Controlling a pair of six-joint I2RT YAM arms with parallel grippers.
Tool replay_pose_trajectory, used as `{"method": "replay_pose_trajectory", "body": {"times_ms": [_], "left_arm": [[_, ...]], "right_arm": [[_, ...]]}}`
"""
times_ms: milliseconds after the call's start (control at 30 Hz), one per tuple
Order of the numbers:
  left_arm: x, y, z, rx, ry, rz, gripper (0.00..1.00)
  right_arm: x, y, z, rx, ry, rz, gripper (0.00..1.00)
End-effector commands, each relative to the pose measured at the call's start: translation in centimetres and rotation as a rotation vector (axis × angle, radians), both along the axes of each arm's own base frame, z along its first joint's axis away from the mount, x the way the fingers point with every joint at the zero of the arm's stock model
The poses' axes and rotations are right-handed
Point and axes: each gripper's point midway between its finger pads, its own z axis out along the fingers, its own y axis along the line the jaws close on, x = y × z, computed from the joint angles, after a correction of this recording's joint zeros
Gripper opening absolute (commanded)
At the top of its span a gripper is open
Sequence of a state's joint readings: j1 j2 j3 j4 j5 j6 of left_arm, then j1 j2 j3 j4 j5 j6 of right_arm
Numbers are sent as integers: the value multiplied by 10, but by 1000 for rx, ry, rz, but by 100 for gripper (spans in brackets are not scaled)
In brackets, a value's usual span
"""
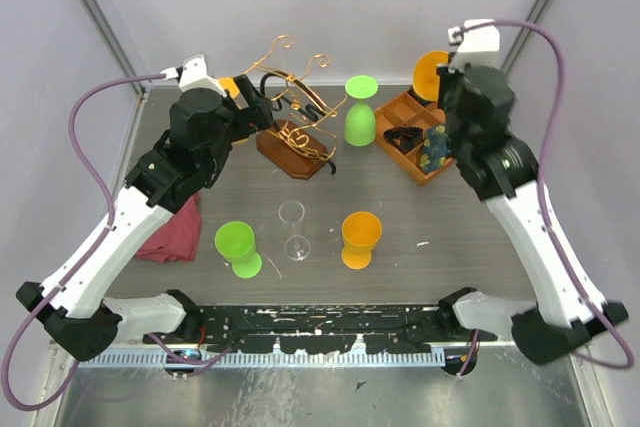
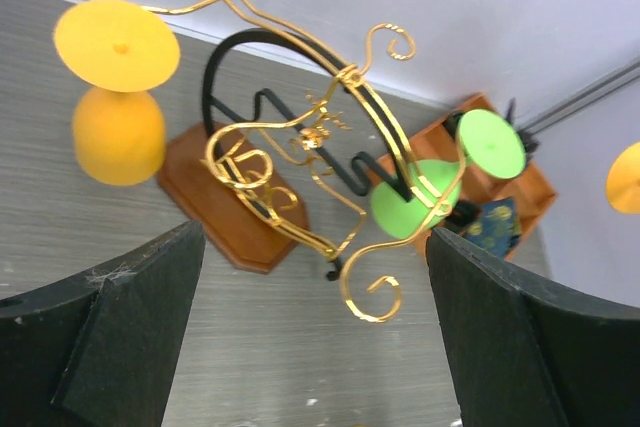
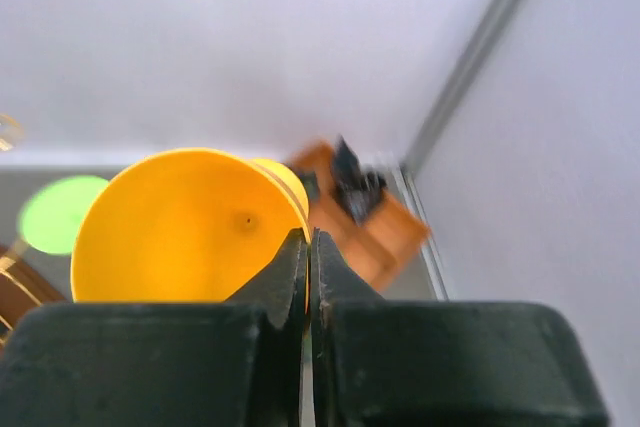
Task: Place the wine glass upside down on the wine glass rack
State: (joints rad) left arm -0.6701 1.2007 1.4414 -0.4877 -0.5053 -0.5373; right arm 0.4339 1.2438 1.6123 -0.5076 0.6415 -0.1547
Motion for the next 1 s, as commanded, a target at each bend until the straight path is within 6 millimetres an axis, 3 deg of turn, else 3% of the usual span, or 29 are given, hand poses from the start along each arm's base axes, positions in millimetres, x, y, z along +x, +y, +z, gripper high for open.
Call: {"method": "replay_pose_trajectory", "body": {"times_ms": [0, 133, 267, 467, 800, 967], "left_arm": [[1, -18, 45, -331, -54, -1, 98], [0, -29, 68, -543, -76, -21, 98], [-4, -24, 83, -794, -78, 6, 98], [-10, -24, 88, -1236, -28, -9, 94], [-10, -31, 95, -1403, -4, -55, 93], [-6, -35, 89, -1427, 12, -52, 77]], "right_arm": [[-28, 24, 100, 71, -474, 242, 1], [-37, 65, 123, 98, -632, 470, 1], [-41, 98, 135, 159, -720, 640, 1], [-38, 144, 131, 211, -759, 786, 1], [-41, 203, 112, 210, -750, 889, 1], [-48, 216, 107, 219, -745, 931, 1]]}}
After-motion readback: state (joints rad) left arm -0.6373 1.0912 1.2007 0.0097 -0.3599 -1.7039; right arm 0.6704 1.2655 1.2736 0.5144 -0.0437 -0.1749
